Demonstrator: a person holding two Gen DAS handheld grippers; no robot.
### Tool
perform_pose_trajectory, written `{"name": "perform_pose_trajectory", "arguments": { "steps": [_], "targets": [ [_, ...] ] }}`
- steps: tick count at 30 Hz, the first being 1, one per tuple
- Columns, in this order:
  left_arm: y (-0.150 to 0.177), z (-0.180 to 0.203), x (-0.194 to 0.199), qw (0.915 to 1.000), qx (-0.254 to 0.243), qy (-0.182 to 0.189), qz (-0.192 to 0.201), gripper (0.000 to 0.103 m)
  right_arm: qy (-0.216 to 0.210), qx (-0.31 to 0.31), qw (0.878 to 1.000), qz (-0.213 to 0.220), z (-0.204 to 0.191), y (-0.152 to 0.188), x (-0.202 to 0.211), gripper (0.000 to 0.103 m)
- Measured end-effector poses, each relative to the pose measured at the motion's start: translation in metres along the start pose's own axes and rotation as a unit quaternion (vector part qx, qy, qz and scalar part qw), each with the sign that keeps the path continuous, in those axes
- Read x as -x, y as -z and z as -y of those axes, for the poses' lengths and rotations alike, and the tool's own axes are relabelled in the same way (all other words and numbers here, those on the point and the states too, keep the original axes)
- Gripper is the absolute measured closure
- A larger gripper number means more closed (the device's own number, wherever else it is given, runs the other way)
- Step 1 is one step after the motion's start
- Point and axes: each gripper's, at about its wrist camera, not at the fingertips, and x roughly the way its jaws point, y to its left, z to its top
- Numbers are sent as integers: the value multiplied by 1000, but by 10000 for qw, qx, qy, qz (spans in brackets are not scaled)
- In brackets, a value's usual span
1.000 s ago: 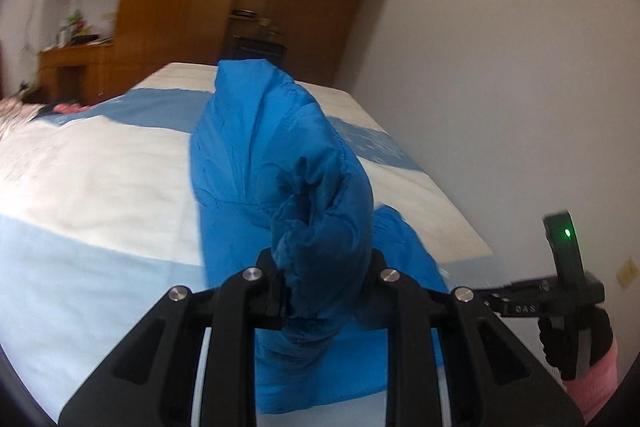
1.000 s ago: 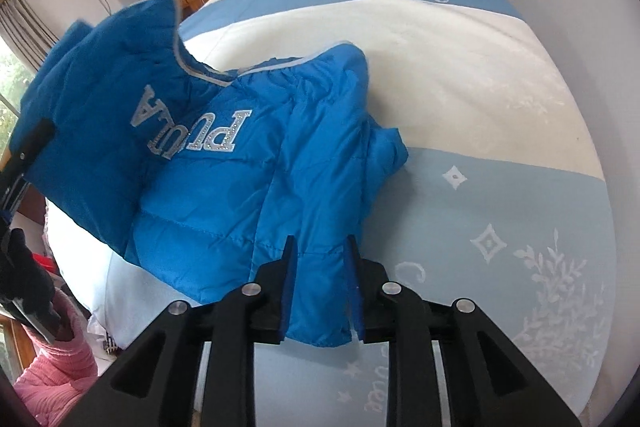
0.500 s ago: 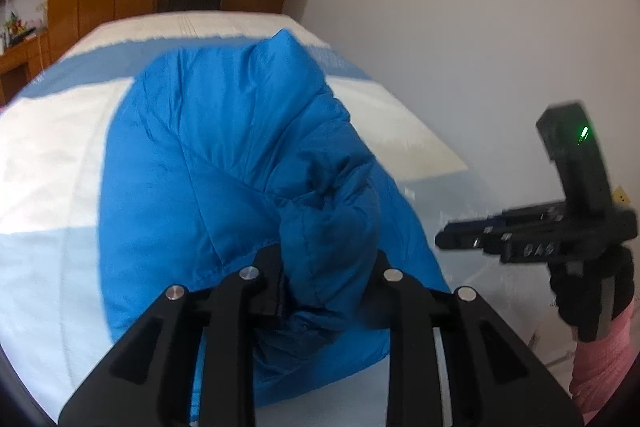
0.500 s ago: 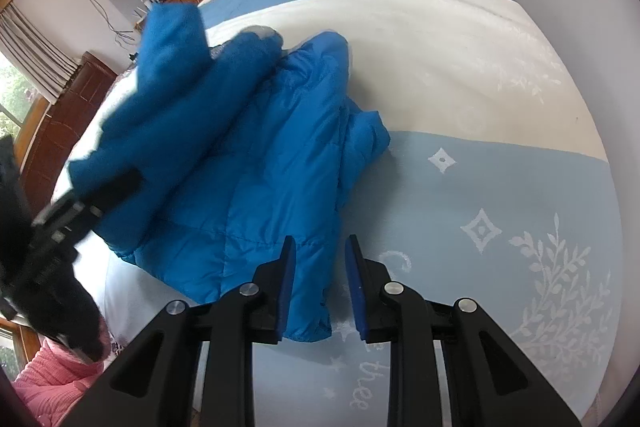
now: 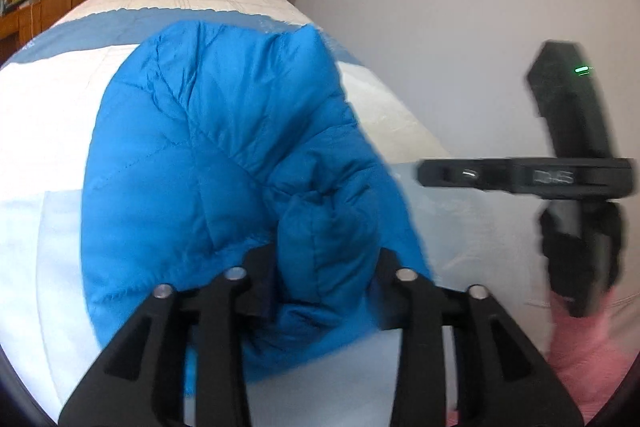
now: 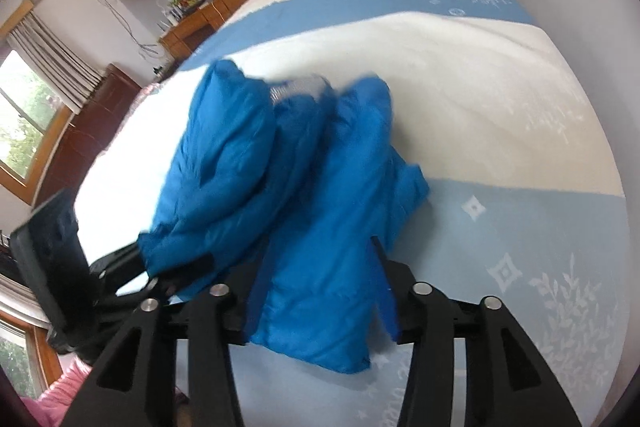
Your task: Fold large clothes
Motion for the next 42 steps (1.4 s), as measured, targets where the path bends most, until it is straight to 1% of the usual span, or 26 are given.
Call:
{"name": "perform_pose_trajectory", "arguments": {
  "steps": [1, 2, 3, 4, 5, 6, 7, 8, 9, 11, 12, 13, 15, 17, 20, 24, 26, 28, 29, 31, 32, 34, 38, 42],
  "targets": [
    [-1, 0, 9, 9997, 87, 243, 16, 53, -141, -43, 9999, 0, -1, -4, 1, 50],
    [-2, 0, 23, 9979, 212, 615, 16, 50, -269, -87, 9996, -7, -1, -8, 2, 48],
    [-3, -1, 35, 9958, 285, 871, 21, 49, -347, -103, 9993, -7, -2, -11, 2, 44],
    [-5, -3, 44, 9952, 305, 929, 68, 48, -442, -110, 9990, 4, -5, -14, 2, 42],
    [-7, -6, 55, 9963, 327, 774, 190, 47, -522, -112, 9986, 11, -8, -18, 1, 40],
    [-10, -10, 62, 9977, 334, 514, 278, 46, -583, -122, 9982, 7, -11, -21, 0, 34],
    [-15, -17, 68, 9987, 316, -13, 409, 46, -663, -136, 9977, -12, -14, -25, -2, 28],
    [-19, -25, 69, 9969, 312, -519, 495, 45, -760, -169, 9969, -70, -17, -29, -6, 26],
    [-23, -36, 65, 9927, 337, -1040, 519, 45, -799, -191, 9965, -145, -20, -31, -11, 24],
    [-27, -53, 56, 9839, 418, -1678, 448, 47, -800, -184, 9962, -305, -26, -35, -22, 24],
    [-30, -64, 47, 9807, 483, -1863, 355, 47, -782, -168, 9961, -363, -28, -37, -27, 23],
    [-31, -72, 40, 9792, 545, -1937, 264, 47, -756, -160, 9961, -432, -30, -40, -33, 23],
    [-31, -83, 28, 9785, 678, -1944, 89, 47, -729, -233, 9952, -607, -31, -45, -48, 22],
    [-29, -89, 17, 9774, 697, -1994, -3, 47, -805, -374, 9930, -782, -27, -50, -64, 22],
    [-30, -85, 8, 9773, 598, -2032, 51, 46, -868, -516, 9901, -975, -24, -55, -85, 21],
    [-28, -83, 6, 9777, 517, -2035, 86, 46, -1002, -556, 9865, -1170, -25, -62, -114, 22],
    [-30, -84, 11, 9777, 523, -2033, 98, 46, -1065, -514, 9860, -1177, -28, -66, -125, 28],
    [-30, -84, 12, 9775, 534, -2038, 105, 46, -1194, -525, 9851, -1124, -26, -69, -129, 48],
    [-30, -83, 13, 9776, 541, -2031, 106, 46, -1276, -454, 9851, -1063, -29, -71, -129, 53],
    [-28, -81, 17, 9779, 544, -2017, 114, 46, -1330, -318, 9859, -966, -35, -65, -120, 69],
    [-30, -81, 16, 9779, 538, -2017, 123, 46, -1309, -195, 9871, -898, -39, -66, -115, 72],
    [-29, -78, 18, 9778, 525, -2022, 158, 46, -1295, -40, 9885, -775, -46, -66, -106, 79],
    [-30, -70, 23, 9788, 487, -1975, 255, 46, -1323, 370, 9896, -434, -61, -62, -68, 83],
    [-32, -53, 30, 9806, 346, -1896, 359, 46, -1292, 608, 9896, -163, -71, -59, -36, 86]
  ]
}}
